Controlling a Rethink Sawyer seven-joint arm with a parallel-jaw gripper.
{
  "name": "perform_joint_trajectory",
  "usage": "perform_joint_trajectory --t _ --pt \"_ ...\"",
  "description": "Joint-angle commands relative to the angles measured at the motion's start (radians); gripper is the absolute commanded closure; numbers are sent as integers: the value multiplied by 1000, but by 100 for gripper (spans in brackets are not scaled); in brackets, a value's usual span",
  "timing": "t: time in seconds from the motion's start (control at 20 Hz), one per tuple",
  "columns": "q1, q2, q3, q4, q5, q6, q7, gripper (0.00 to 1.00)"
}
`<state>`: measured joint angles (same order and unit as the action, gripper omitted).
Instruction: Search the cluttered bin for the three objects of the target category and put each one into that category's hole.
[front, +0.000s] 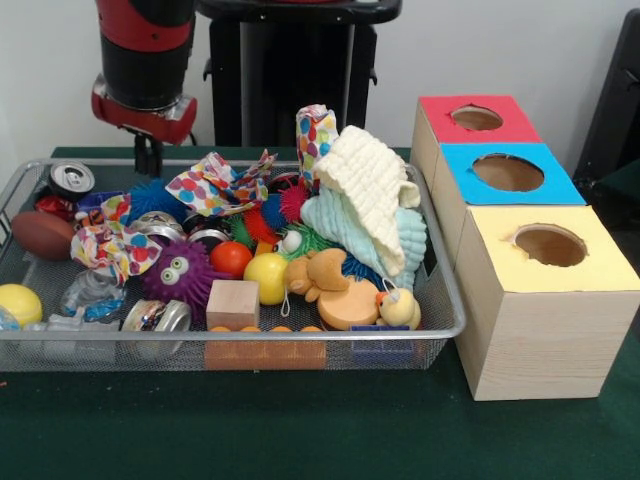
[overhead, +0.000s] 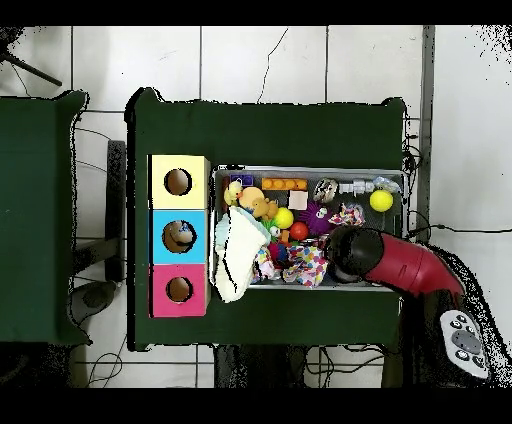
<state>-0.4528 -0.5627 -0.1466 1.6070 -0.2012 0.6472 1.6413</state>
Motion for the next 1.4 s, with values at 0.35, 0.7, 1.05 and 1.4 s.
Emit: perform_joint_trajectory --t 0.35,0.7,1.05,1.4 --pt "-59 39 107 -78 -7 56 -17 0" --pt "-72 90 131 -134 -2 49 -3 0" --pt "-104 204 191 -231 4 48 -34 0" --pt "-125 233 205 -205 1 10 1 0"
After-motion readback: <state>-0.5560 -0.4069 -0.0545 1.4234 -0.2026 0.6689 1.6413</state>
